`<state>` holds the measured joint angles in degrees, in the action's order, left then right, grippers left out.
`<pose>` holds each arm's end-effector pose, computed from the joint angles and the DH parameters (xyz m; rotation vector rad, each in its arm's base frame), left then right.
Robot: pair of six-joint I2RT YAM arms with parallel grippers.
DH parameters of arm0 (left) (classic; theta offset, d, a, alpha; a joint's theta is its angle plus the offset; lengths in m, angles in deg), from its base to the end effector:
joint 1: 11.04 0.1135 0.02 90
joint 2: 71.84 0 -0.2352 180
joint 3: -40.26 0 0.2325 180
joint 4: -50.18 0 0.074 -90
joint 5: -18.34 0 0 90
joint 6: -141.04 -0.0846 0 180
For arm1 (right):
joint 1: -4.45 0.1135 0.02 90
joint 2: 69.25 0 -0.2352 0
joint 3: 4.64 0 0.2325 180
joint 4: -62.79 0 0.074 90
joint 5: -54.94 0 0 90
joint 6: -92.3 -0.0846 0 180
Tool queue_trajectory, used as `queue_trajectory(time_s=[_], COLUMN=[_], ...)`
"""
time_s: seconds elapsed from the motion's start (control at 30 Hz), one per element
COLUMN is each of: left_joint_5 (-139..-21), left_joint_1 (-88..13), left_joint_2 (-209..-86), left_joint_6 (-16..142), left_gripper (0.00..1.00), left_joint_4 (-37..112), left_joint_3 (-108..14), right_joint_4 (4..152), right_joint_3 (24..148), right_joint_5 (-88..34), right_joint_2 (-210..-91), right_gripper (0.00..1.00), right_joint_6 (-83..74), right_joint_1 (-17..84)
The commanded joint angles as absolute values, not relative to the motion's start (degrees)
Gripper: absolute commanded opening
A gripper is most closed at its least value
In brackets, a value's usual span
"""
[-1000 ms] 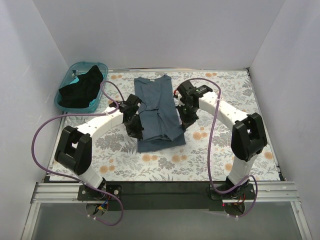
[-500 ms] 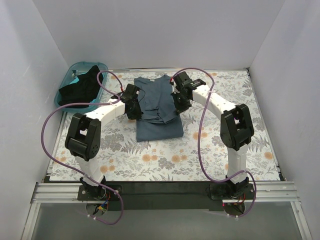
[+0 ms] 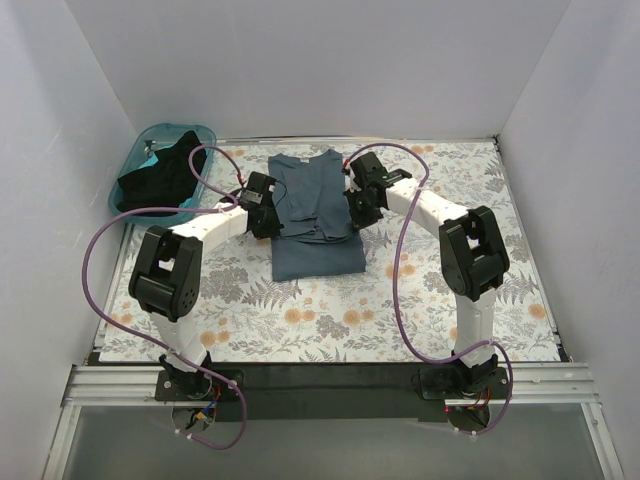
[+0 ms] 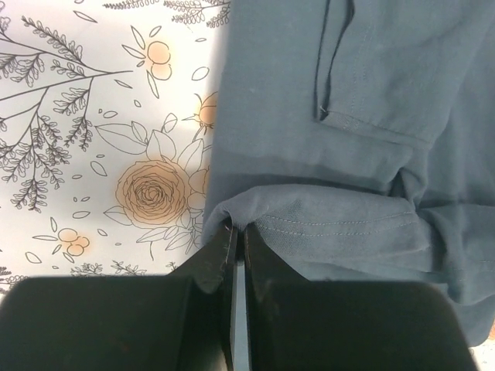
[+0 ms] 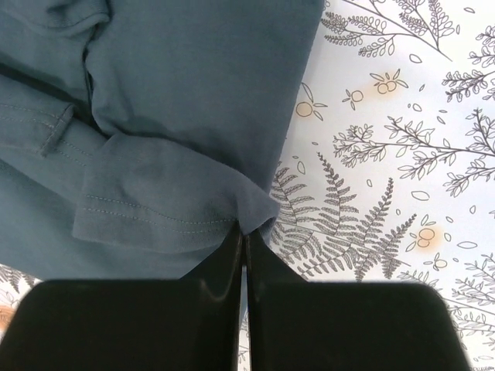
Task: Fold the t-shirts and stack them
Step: Fold the tshirt
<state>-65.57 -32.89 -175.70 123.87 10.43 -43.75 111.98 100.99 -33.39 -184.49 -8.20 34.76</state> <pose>0.3514 -0.1313 0.1265 -1.1848 2.3954 -0.4376 0.3714 0.2200 0.1518 -0.4622 2.5850 0.2915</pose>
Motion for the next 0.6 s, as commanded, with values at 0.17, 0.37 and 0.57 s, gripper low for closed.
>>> queue_trajectory(time_s=[0.17,0.37,0.57], left_joint_5=[-64.2,-63.0,-60.2], left_joint_1=[-32.6,-32.8,-36.6], left_joint_2=[-175.5,-171.8,-163.9], left_joint_6=[122.4,120.8,119.2], left_gripper=[0.09,0.48,0.64], left_joint_4=[14.1,14.2,12.0], left_joint_3=[-41.3,-41.8,-41.7], right_joint_4=[106.6,106.3,105.4], right_joint_3=[98.7,98.6,97.2], right_joint_5=[-32.7,-33.9,-34.8], right_joint_2=[-184.2,-180.9,-175.3], right_gripper=[0.04,0.28,0.33], right_joint_6=[-9.7,-9.6,-8.2], right_joint_1=[33.7,33.8,35.0])
